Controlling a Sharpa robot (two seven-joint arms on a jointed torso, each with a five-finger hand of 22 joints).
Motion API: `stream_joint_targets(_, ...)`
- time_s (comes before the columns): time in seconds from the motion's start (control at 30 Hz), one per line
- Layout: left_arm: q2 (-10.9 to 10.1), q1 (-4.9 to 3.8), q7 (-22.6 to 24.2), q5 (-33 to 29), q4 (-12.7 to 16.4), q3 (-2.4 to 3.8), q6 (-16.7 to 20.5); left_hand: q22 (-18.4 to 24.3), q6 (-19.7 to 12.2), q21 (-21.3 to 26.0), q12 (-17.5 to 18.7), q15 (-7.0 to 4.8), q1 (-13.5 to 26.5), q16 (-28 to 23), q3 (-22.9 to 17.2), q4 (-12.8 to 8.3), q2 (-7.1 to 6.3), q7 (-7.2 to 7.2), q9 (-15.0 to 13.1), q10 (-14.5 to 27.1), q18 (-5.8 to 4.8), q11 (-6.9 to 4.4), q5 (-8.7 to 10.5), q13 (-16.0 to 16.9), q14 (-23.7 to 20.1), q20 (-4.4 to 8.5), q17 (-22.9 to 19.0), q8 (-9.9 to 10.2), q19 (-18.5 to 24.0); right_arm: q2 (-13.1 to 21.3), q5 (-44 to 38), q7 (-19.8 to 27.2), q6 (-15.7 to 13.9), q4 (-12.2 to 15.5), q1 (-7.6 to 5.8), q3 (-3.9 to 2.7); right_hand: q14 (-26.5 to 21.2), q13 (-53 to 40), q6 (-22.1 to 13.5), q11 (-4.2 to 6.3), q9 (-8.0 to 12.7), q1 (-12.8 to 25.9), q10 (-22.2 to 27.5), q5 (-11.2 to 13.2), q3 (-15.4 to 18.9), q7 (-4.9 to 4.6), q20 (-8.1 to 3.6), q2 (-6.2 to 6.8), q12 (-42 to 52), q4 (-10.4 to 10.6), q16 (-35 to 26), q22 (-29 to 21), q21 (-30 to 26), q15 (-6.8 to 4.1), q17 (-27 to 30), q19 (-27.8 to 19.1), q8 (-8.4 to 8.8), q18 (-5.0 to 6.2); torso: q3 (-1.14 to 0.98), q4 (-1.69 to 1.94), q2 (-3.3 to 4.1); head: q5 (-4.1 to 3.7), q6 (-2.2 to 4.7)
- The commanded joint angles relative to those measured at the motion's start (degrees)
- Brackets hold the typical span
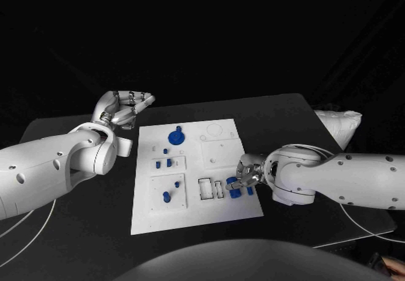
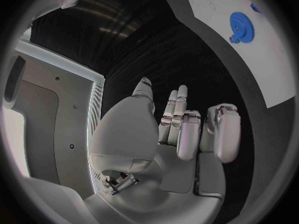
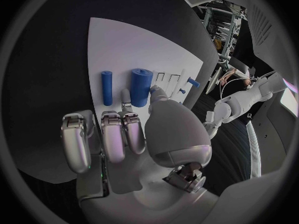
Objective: Assemble the parts on the task board
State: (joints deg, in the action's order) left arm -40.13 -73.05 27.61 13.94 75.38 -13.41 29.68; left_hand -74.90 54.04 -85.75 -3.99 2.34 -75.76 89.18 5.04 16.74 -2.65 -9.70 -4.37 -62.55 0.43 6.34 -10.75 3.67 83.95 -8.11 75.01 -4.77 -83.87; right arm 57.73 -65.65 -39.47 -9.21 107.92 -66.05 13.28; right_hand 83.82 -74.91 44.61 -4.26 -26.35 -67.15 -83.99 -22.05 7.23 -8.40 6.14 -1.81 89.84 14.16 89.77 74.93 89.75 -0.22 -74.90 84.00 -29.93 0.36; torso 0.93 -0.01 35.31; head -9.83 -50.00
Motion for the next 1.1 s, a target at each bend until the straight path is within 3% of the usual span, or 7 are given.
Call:
stream_joint_targets(0.03, 0.0, -0.03, 0.4, 0.0, 0.2, 0.04, -1.0, -13.6, -0.4, 0.0, 0.1, 0.3, -0.1, -0.2, 0.3, 0.0, 0.63, -0.11, 0.1, 0.3, 0.68, 0.2, -0.32, 0.0, 5.2, -0.45, 12.8, 0.4, -2.8, -0.6, 0.4, -1.7, 3.1, -0.6, 0.49, 0.27, 6.2, -15.1, -0.7, -0.28, 0.3, -0.3, -6.0, 0.6, -0.4, 0.02, 0.08, -0.12, 0.2, 0.1, 0.2, 15.1, 0.2, 0.27, -15.1, 6.0, 0.46, -0.36, -0.02, 0.02, 0.05, -0.18, 0.0)
stream_joint_targets(0.1, 0.1, -0.03, 0.4, 0.0, 0.2, 0.04, -1.1, -13.6, -0.4, 0.0, 0.1, 0.3, -0.1, -0.2, 0.3, 0.0, 0.63, -0.11, 0.1, 0.3, 0.68, 0.2, -0.32, 0.0, 5.2, -0.45, 12.8, 0.4, -2.8, -0.9, 1.5, -1.8, 3.6, -1.0, 0.55, 0.27, 6.2, -15.1, -1.0, -0.42, -0.3, 0.4, -6.0, 4.4, -0.7, -0.13, 0.25, -0.74, 0.2, 0.5, 0.2, 15.1, 0.2, 0.42, -15.1, 6.0, 0.31, -0.36, -0.02, 0.04, 0.05, -0.34, 0.0)
stream_joint_targets(0.17, 0.1, -0.03, 0.3, 0.0, 0.1, 0.04, -1.2, -13.6, -0.4, 0.0, 0.1, 0.3, -0.1, -0.2, 0.3, 0.0, 0.63, -0.11, 0.1, 0.3, 0.68, 0.2, -0.32, 0.0, 5.2, -0.45, 12.8, 0.4, -2.8, -1.2, 2.6, -2.0, 4.1, -1.4, 0.57, 0.26, 6.2, -15.1, -1.1, -0.49, -0.6, 0.6, -6.0, 5.7, -0.8, -0.17, 0.34, -0.94, 0.2, 0.6, 0.2, 15.1, 0.2, 0.49, -15.1, 6.0, 0.19, -0.36, -0.02, 0.07, 0.03, -0.39, 0.0)
stream_joint_targets(0.43, 0.1, -0.03, 0.3, 0.0, 0.2, 0.04, -1.3, -13.6, -0.4, 0.0, 0.1, 0.3, -0.1, -0.2, 0.3, 0.0, 0.63, -0.11, 0.1, 0.3, 0.68, 0.2, -0.32, 0.0, 5.2, -0.45, 12.8, 0.4, -2.8, -2.2, 3.8, -2.7, 5.3, -2.1, 0.66, 0.26, 6.2, -15.1, -0.9, -0.32, -0.9, -2.6, -6.0, 6.6, -3.0, 0.02, 0.53, -1.62, 0.2, -2.0, 0.2, 15.1, 0.2, 0.63, -15.1, 6.0, 0.63, -0.36, -0.06, 0.02, 0.09, -0.43, 0.0)
stream_joint_targets(0.6, 0.1, -0.03, 0.3, 0.0, 0.2, 0.04, -1.4, -13.6, -0.4, 0.0, 0.1, 0.31, -0.1, -0.2, 0.3, 0.0, 0.7, -0.11, 0.1, 0.3, 0.68, 0.2, -0.33, 0.0, 5.2, -0.45, 12.8, 0.4, -2.8, -2.5, 3.6, -2.9, 5.4, -2.2, 0.7, 0.26, 6.2, -15.1, -0.5, -0.32, -0.3, -4.1, -6.0, 6.3, -4.3, -0.02, 0.6, -1.44, 0.2, -3.5, 0.2, 15.1, 0.2, 0.72, -15.1, 6.0, 1.98, -0.36, -0.03, 0.07, 0.05, -0.53, 0.0)
stream_joint_targets(0.87, 0.2, -0.03, 0.3, 0.0, 0.2, 0.04, -1.5, -13.6, -0.4, 0.0, 0.1, 0.31, -0.1, -0.2, 0.3, 0.0, 0.7, -0.11, 0.1, 0.3, 0.68, 0.2, -0.33, 0.0, 5.2, -0.45, 12.8, 0.4, -2.8, -2.7, 3.1, -2.9, 5.3, -2.2, 0.73, 0.26, 6.2, -15.1, 0.5, -1.17, 4.0, -5.7, -6.0, 4.9, -7.4, -0.98, 1.32, -0.81, 0.2, -5.9, 0.2, 15.1, 0.2, 1.6, -15.1, 6.0, 8.24, -0.36, -0.02, 0.08, 0.05, -0.62, 0.0)
stream_joint_targets(1.1, 0.1, -0.03, 0.2, 0.0, 0.2, 0.04, -1.6, -13.6, -0.4, 0.0, 0.1, 0.31, -0.1, -0.2, 0.3, 0.0, 0.7, -0.11, 0.1, 0.3, 0.68, 0.2, -0.33, 0.0, 5.2, -0.45, 12.8, 0.4, -2.8, -2.5, 3.3, -1.7, 3.1, -1.8, 0.74, 0.26, 6.2, -15.1, 3.3, -1.28, 7.7, -7.9, -6.0, -0.4, -11.7, -1.01, 1.71, -0.7, 0.2, -8.4, 0.2, 15.1, 0.2, 1.92, -15.1, 6.0, 12.6, -0.36, -0.03, 0.05, 0.07, -0.54, 0.0)
